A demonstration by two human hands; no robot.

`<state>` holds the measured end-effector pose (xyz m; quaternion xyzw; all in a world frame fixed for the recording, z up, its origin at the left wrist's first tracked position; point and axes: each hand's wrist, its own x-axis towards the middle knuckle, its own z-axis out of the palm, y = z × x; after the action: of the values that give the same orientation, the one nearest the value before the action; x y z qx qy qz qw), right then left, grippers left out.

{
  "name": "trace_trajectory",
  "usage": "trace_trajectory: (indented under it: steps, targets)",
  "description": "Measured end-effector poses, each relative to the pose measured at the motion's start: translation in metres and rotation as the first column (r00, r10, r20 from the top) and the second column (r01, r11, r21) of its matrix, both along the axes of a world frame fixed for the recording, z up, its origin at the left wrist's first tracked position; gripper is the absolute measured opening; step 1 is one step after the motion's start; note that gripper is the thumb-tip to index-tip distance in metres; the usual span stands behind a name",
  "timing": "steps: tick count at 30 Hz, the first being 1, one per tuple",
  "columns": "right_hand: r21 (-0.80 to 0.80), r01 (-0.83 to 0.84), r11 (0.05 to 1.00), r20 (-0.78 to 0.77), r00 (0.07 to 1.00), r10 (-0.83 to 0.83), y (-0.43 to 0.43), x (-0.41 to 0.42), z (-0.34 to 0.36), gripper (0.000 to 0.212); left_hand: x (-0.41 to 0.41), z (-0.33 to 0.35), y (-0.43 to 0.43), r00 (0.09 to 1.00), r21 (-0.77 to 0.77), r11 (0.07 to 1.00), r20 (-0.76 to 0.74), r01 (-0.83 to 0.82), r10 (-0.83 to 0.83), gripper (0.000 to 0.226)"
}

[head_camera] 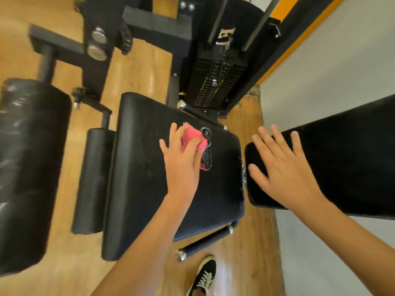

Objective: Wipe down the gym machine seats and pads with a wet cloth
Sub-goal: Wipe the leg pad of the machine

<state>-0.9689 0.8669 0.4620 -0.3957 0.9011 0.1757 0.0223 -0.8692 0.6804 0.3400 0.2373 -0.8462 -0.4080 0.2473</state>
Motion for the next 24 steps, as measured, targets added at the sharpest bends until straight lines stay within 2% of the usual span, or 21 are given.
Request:
trace_trajectory:
  steps: [5,9,14,16,20,24]
  targets:
    - [-0.178,0.103,0.979,0.150,0.986,-0.076,-0.083,0.053,0.021,0.072,0.054,0.061,-0.074,0.994,-0.079,0.992,0.023,-0.103,0.105,0.025]
    - [-0.259,0.129,0.957,0.190,0.979,-0.081,-0.151,0.096,0.040,0.069,0.097,0.101,-0.133,0.992,-0.174,0.978,0.020,-0.116,0.122,0.021]
    - [-0.359,0.141,0.923,0.242,0.969,-0.053,-0.215,0.129,0.059,0.071,0.138,0.127,-0.195,0.979,-0.214,0.960,0.058,-0.180,0.196,0.018]
    - [-0.381,0.140,0.914,0.261,0.965,-0.039,-0.231,0.137,0.061,0.069,0.150,0.132,-0.212,0.976,-0.247,0.951,0.065,-0.188,0.209,0.016]
    - [-0.404,0.177,0.898,0.351,0.936,-0.027,-0.248,0.155,0.060,0.072,0.164,0.143,-0.234,0.963,-0.289,0.932,0.089,-0.219,0.254,0.032]
    - [-0.397,0.201,0.896,0.447,0.895,-0.003,-0.265,0.174,0.060,0.073,0.171,0.150,-0.258,0.953,-0.339,0.912,0.106,-0.232,0.282,0.026]
